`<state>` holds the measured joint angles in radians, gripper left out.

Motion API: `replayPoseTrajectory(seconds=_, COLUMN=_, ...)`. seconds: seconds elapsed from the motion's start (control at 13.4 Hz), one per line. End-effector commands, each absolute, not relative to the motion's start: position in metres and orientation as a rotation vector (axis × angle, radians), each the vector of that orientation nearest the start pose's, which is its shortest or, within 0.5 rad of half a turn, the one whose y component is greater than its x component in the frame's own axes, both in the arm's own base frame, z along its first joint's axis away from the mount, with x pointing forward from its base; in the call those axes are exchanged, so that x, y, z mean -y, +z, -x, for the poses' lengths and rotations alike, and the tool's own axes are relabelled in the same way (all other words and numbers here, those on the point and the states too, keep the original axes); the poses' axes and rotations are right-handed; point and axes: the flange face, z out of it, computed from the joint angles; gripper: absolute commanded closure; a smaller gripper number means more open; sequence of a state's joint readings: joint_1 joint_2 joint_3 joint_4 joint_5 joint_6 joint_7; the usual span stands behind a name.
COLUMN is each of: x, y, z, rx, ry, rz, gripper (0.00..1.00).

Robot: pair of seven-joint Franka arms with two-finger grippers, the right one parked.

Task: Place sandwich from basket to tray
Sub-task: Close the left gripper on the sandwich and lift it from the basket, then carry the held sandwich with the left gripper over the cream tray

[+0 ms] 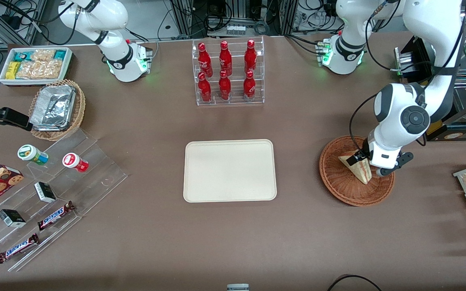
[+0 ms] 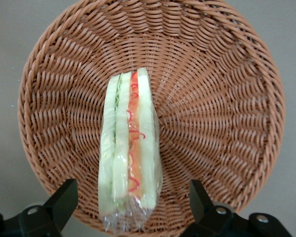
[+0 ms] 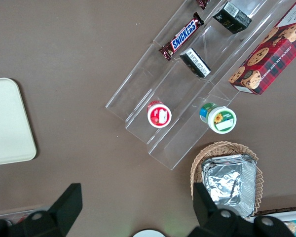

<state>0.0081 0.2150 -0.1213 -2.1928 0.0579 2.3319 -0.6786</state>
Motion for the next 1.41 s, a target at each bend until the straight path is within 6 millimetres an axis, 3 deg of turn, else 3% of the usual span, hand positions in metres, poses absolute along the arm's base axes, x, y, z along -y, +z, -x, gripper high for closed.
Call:
replayPoseTrajectory(seconds=0.0, x=0.056, y=0.265, z=-0.546, rx=0.837, ry=0.099, rz=2.986, gripper=0.02)
replayPoseTrajectory(seconds=0.15, x=0.05, y=0.257, z=-0.541, rx=0.87, ry=0.124, rz=2.97, gripper=0.26)
replayPoseTrajectory(seconds=0.3, x=0.046, y=0.254, z=-0.537, rx=0.964, ry=0.141, rz=2.932, gripper=0.79)
replayPoseTrajectory(seconds=0.37, x=0.046, y=0.255, z=-0.536, rx=0.972, ry=0.15, rz=2.923, gripper=1.0)
replayPoseTrajectory(seconds=0.52, x=0.046, y=0.262, z=-0.535, rx=0.955, ry=0.171, rz=2.913, gripper=1.0)
replayPoseTrajectory(seconds=0.82, x=0.062, y=0.318, z=-0.557, rx=0.886, ry=0.214, rz=2.901, gripper=1.0)
replayPoseTrajectory(seconds=0.97, x=0.094, y=0.347, z=-0.564, rx=0.806, ry=0.244, rz=2.902, gripper=1.0)
replayPoseTrajectory(seconds=1.12, x=0.14, y=0.373, z=-0.564, rx=0.692, ry=0.246, rz=2.918, gripper=1.0)
replayPoseTrajectory(seconds=1.34, x=0.214, y=0.396, z=-0.554, rx=0.462, ry=0.214, rz=2.971, gripper=1.0)
